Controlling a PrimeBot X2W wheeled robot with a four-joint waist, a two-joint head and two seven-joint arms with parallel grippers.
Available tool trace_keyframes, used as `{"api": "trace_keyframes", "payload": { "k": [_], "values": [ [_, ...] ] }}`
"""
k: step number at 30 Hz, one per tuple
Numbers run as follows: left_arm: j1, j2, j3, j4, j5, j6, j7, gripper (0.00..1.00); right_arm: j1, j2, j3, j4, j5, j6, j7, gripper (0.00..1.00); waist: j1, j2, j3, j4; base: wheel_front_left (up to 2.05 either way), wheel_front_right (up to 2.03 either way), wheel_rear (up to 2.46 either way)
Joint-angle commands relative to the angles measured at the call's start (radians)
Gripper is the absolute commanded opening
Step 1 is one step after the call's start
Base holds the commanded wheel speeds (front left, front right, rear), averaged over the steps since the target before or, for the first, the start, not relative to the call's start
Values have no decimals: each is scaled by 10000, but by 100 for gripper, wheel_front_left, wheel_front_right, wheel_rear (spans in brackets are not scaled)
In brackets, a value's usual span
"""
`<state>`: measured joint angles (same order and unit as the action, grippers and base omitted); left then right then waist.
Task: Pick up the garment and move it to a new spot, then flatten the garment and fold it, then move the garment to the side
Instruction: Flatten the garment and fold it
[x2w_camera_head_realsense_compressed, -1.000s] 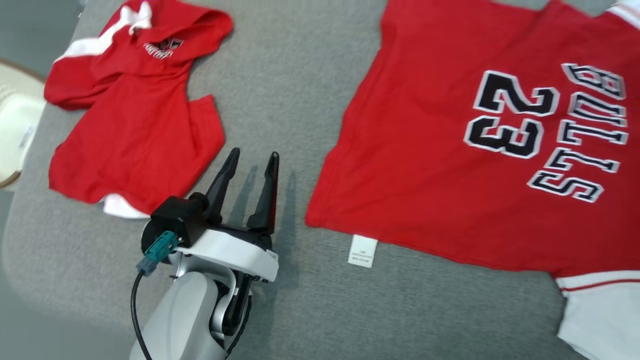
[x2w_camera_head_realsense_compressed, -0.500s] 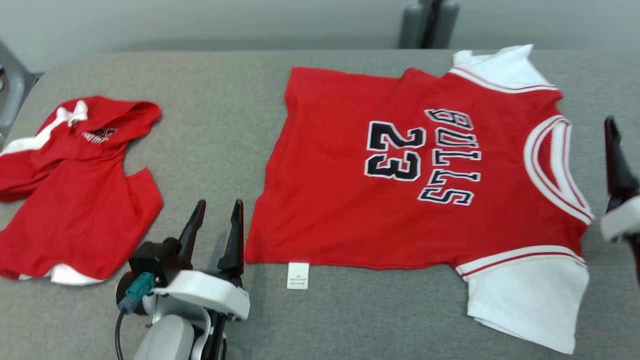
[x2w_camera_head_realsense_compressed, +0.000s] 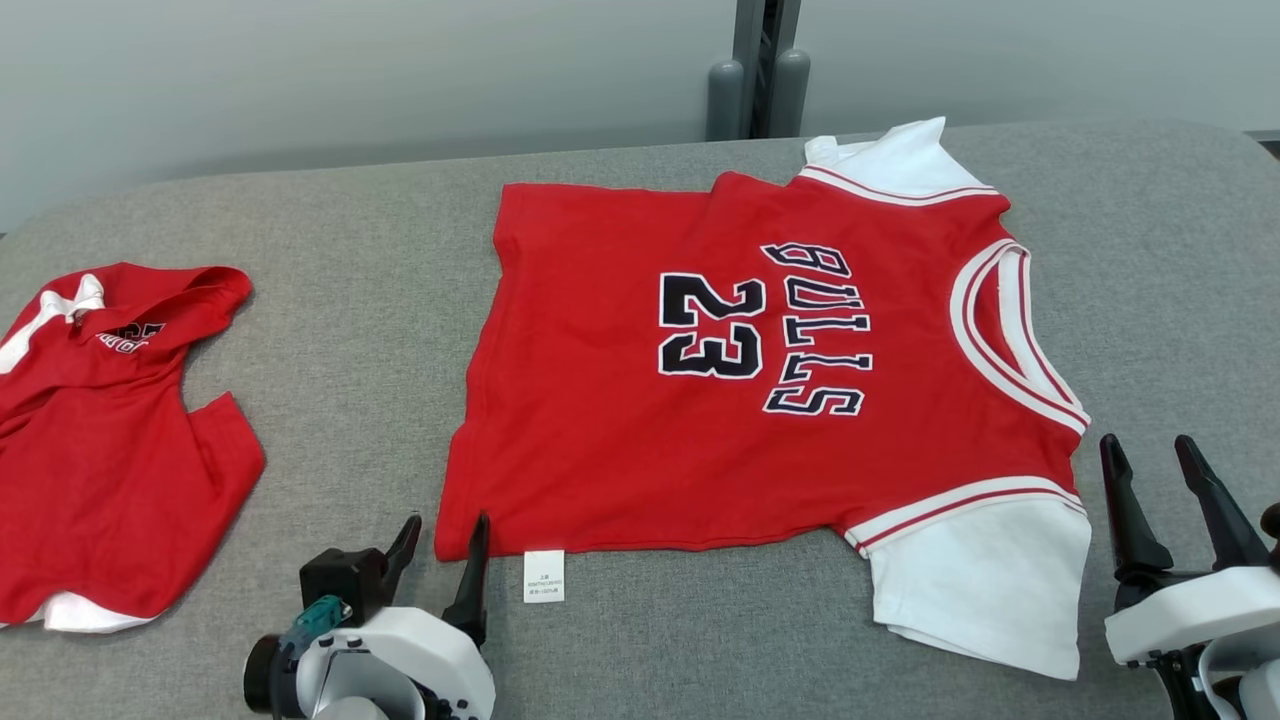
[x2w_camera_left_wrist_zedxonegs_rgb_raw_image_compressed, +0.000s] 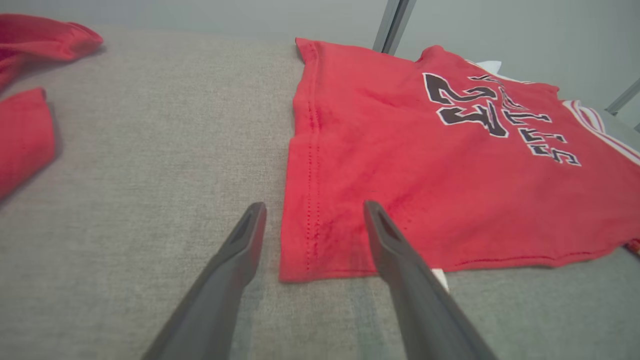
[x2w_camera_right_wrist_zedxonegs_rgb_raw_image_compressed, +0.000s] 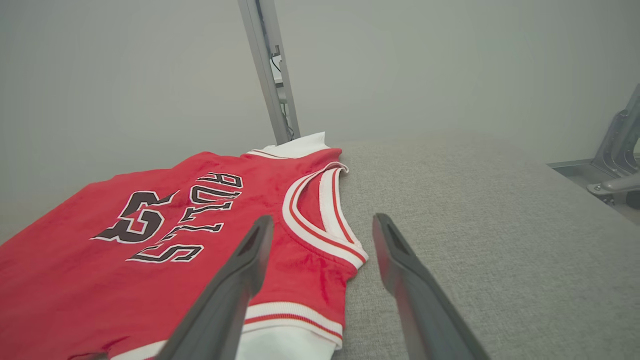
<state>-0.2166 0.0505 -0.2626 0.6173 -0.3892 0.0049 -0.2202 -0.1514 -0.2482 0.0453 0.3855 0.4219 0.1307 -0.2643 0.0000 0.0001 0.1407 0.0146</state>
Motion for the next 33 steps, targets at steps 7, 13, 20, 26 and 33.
{"api": "trace_keyframes", "payload": {
  "k": [7, 13, 20, 26, 33],
  "values": [
    [-220, 115, -110, 495, 17, 18, 239, 100, 99, 20, -268, 23, -64, 1, -18, 100, 0, -1, 12, 79, 0, 0, 0],
    [-417, 106, -333, 755, 143, 179, 324, 100, 106, 86, -370, 35, -216, 1, -18, 100, 0, -1, 48, 212, 0, 0, 0],
    [-540, 59, -492, 981, -106, 191, 189, 100, 186, 63, -267, 160, -440, 1, -18, 100, 0, -1, 111, 229, 0, 0, 0],
    [-675, 39, -635, 1142, -298, -8, 144, 0, 335, 73, -338, 233, -417, 1, -18, 100, 0, -1, 177, 170, 0, 0, 0],
    [-830, 116, -527, 960, -357, 64, -113, 0, 672, -50, -158, 371, -164, -1, -8, 100, 0, -1, 233, 103, 0, 0, 0]
  ]
}}
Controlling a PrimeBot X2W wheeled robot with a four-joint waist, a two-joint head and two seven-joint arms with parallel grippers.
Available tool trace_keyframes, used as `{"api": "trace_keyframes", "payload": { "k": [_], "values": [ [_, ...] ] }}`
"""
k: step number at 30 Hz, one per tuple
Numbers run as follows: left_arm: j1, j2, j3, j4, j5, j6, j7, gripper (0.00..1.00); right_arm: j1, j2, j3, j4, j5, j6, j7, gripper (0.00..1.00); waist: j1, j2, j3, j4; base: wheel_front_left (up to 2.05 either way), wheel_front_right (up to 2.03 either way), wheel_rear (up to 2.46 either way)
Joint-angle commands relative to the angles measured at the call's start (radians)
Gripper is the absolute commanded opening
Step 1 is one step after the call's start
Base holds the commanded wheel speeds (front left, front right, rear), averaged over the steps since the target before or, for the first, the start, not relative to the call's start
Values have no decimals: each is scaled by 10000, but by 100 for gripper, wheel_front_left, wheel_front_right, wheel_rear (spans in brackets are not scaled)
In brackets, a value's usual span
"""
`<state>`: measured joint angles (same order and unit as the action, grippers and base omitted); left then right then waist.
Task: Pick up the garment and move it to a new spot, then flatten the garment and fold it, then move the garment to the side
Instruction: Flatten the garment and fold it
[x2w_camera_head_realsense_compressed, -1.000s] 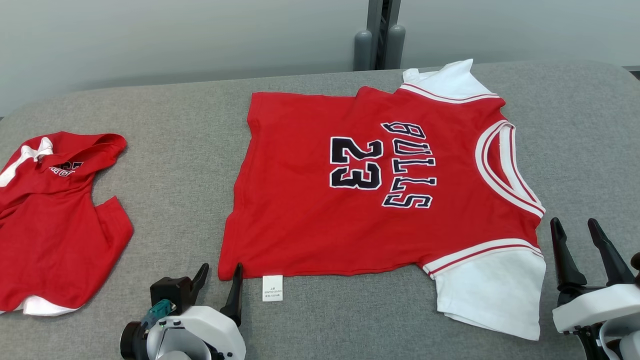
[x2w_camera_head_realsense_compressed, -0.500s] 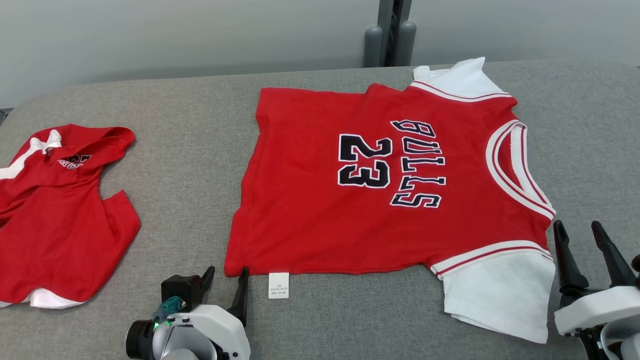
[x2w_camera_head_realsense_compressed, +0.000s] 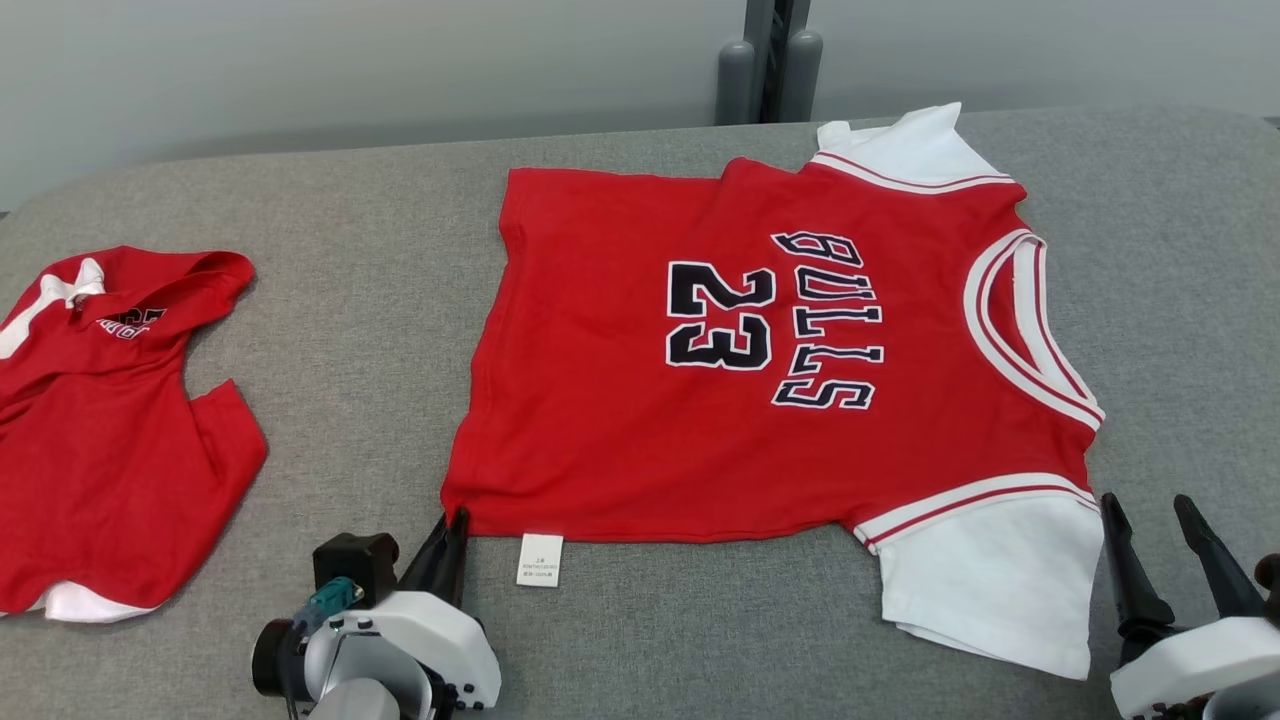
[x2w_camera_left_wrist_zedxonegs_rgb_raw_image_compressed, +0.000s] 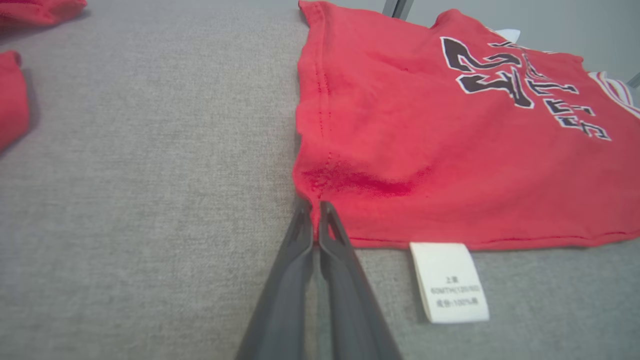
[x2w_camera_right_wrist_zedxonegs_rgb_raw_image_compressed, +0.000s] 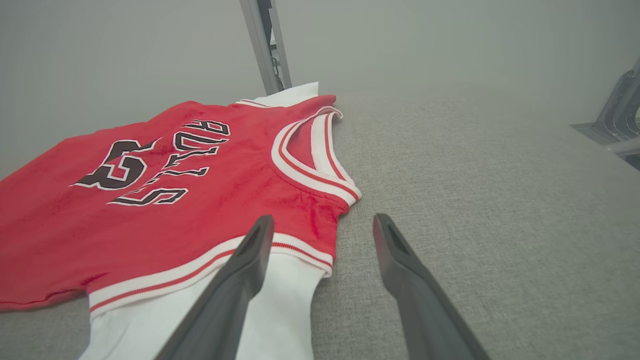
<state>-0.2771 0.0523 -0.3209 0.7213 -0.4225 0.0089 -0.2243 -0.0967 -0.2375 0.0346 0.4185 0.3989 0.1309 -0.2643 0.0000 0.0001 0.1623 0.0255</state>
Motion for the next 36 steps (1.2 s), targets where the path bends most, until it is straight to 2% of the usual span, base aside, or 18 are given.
{"api": "trace_keyframes", "payload": {
  "k": [1, 14, 31, 35, 36],
  "values": [
    [-228, 113, 82, -164, -25, 38, -113, 0, 194, -167, -23, 55, 95, -3, -8, 100, 0, -1, 27, -7, 0, 0, 0],
    [137, 142, 34, -1034, -71, 56, -319, 0, 1059, 473, 463, 463, 1173, -1, -7, 100, 0, -1, 11, -86, 0, 0, 0],
    [169, 144, -111, -1068, -223, 58, -351, 0, 1497, 599, 1746, 1463, 2475, -3, 828, 100, 0, -1, -67, 74, 0, 0, 0],
    [96, 116, -135, -1065, -302, 78, -372, 0, 1593, 526, 1962, 1513, 2677, 0, 974, 71, 0, -1, -41, 129, 0, 0, 0],
    [81, 111, -138, -1058, -305, 80, -379, 0, 1590, 504, 1991, 1529, 2720, 0, 976, 69, 0, -1, -36, 137, 0, 0, 0]
  ]
}}
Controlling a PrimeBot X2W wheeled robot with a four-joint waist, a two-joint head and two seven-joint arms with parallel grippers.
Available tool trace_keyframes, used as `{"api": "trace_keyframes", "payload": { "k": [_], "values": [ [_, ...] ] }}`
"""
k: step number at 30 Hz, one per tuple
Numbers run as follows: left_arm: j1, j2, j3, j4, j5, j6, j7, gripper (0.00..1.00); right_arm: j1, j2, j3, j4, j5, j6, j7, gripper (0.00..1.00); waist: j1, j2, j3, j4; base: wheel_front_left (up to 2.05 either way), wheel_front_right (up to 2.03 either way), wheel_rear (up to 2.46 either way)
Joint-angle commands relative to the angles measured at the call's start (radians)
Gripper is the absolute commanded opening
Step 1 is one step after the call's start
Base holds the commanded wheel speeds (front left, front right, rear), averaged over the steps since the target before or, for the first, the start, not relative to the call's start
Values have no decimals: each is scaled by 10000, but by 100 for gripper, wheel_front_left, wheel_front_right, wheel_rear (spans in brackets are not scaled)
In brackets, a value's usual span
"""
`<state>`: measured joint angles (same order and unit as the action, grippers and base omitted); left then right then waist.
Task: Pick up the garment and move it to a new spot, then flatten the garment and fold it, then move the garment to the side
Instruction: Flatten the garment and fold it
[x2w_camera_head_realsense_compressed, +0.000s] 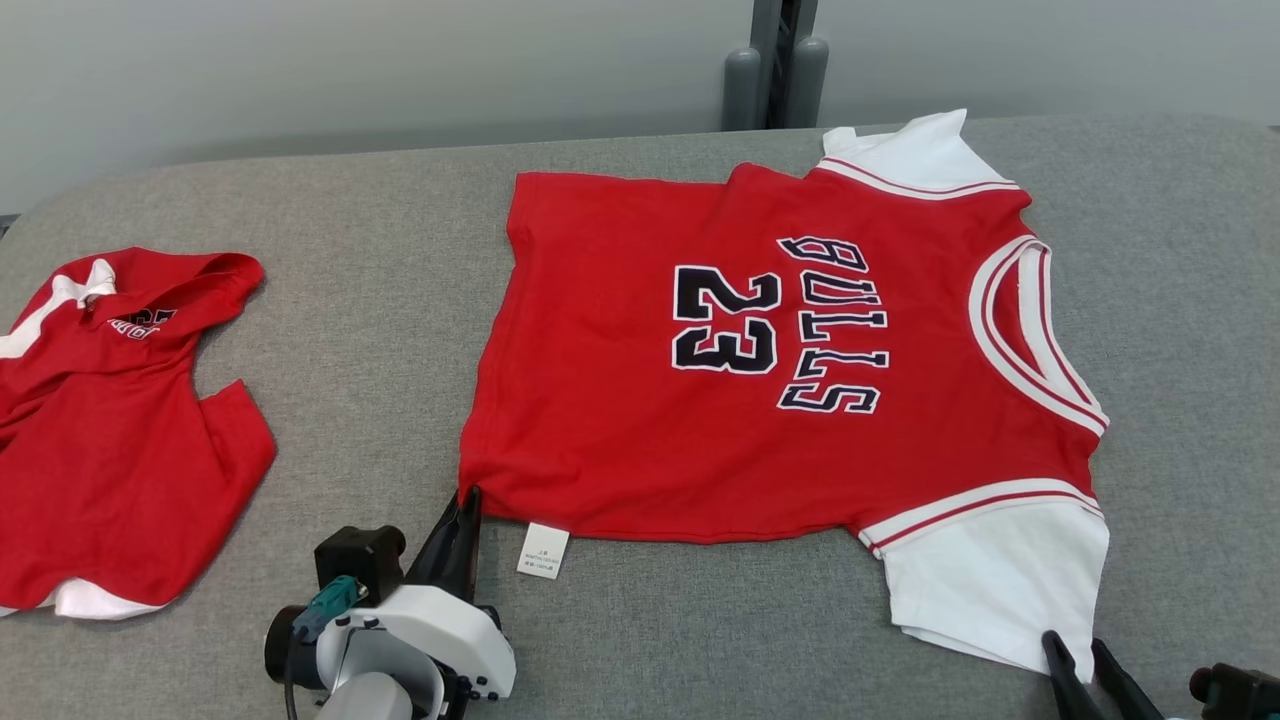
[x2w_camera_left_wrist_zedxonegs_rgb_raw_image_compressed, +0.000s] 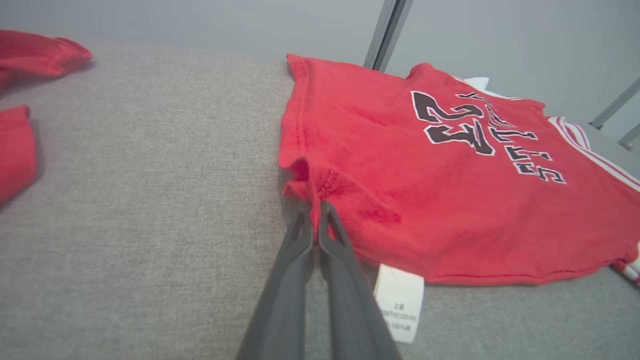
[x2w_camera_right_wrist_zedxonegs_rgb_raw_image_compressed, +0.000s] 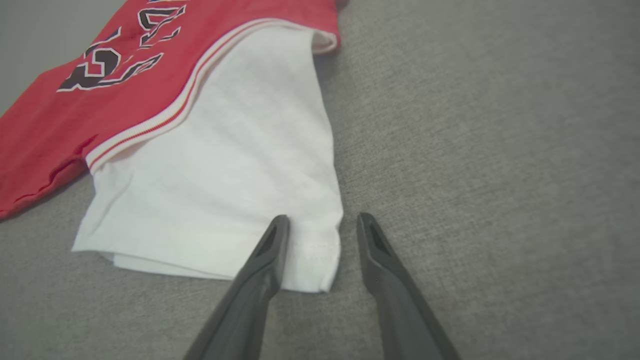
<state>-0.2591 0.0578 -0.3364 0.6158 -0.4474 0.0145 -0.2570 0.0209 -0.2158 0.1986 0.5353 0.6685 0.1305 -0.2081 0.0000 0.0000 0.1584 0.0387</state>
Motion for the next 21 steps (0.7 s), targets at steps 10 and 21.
{"api": "trace_keyframes", "payload": {
  "k": [10, 21],
  "values": [
    [-108, 14, 100, 28, -133, 36, -78, 0, 338, -106, 677, -393, 365, 6, 445, 0, 0, 0, -51, -11, 0, 0, 0],
    [-99, 95, 153, -735, -295, -354, 21, 0, -653, -1045, 310, -2618, 174, 3, 809, 0, 0, 0, -283, -321, 0, 0, 0]
  ]
}}
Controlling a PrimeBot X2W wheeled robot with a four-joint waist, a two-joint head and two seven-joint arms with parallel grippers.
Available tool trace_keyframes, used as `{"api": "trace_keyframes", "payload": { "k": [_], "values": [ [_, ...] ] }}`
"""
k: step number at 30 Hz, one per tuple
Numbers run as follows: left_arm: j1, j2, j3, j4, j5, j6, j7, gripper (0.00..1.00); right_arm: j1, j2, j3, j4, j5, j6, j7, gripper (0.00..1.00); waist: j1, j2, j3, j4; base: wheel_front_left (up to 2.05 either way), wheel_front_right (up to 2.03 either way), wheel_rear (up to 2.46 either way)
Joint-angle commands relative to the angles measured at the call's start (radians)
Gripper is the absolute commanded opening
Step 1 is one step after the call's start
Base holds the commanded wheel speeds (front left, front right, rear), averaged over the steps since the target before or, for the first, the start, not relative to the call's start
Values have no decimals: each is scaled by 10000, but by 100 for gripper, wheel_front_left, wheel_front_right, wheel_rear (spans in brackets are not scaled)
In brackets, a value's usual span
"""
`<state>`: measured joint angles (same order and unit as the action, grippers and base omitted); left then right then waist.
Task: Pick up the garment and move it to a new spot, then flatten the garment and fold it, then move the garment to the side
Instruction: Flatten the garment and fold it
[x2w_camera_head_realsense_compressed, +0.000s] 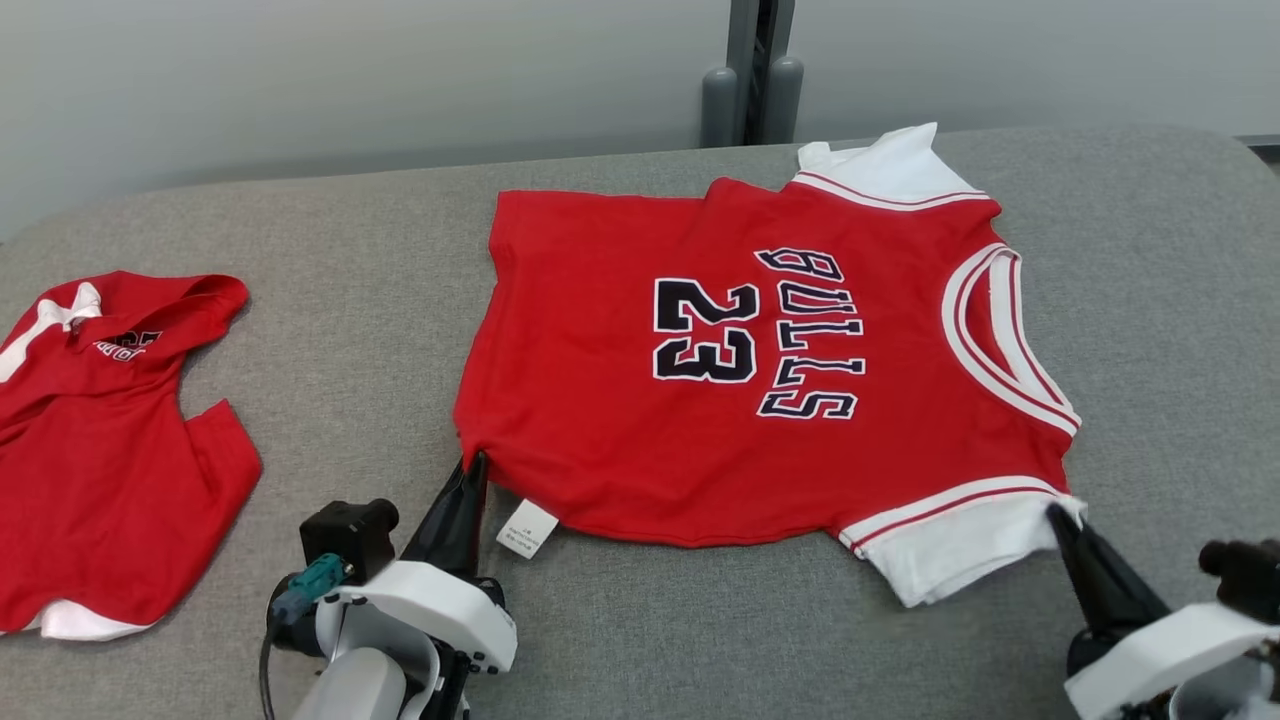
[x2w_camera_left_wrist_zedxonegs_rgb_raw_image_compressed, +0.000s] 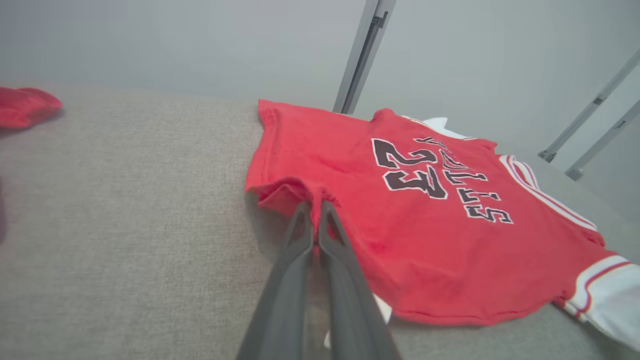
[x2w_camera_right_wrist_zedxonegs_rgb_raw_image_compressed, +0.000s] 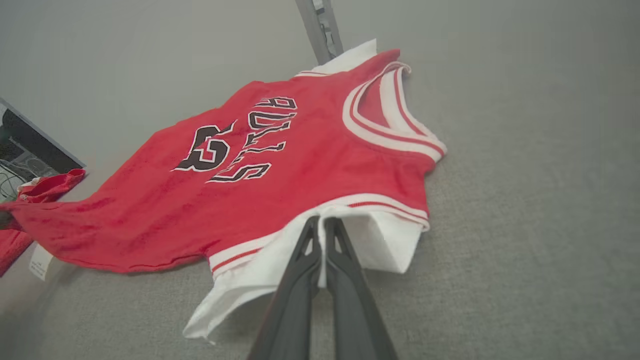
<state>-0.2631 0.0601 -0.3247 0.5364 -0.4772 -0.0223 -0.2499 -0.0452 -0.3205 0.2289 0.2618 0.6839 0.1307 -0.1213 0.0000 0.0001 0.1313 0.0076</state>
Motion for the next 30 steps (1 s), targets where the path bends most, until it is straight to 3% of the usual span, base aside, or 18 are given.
{"api": "trace_keyframes", "payload": {
  "k": [1, 8, 15, 19, 25, 30],
  "values": [
    [-95, 95, 32, -97, -74, -85, 34, 0, -167, -110, -75, -124, -60, 1, 56, 0, 0, -1, -39, -50, 0, 0, 0],
    [-588, 313, 359, -1729, -1004, -480, 1275, 0, -1830, -599, -865, -1342, -330, 1, 1124, 0, 0, -1, -9, -239, 0, 0, 0],
    [-2108, 550, 677, -3310, -1879, -358, 3293, 0, -4350, -1106, -1250, -1410, -631, 1, 2040, 0, 0, -1, 732, -197, 0, 0, 0],
    [-3664, 756, 973, -3833, -2247, -141, 4383, 0, -6271, -1482, -1037, -1159, -594, 1, 2658, 0, 0, -1, 1713, -162, 0, 0, 0],
    [-6606, 996, 1311, -3510, -2454, 169, 5603, 0, -9732, -1887, -674, 34, -620, 1, 3187, 0, 0, -1, 3374, -168, 0, 0, 0],
    [-9313, 1246, 1544, -2441, -2447, 196, 6189, 0, -12699, -1612, -327, 1303, -1090, 1, 2844, 0, 0, -1, 4801, -263, 0, 0, 0]
  ]
}}
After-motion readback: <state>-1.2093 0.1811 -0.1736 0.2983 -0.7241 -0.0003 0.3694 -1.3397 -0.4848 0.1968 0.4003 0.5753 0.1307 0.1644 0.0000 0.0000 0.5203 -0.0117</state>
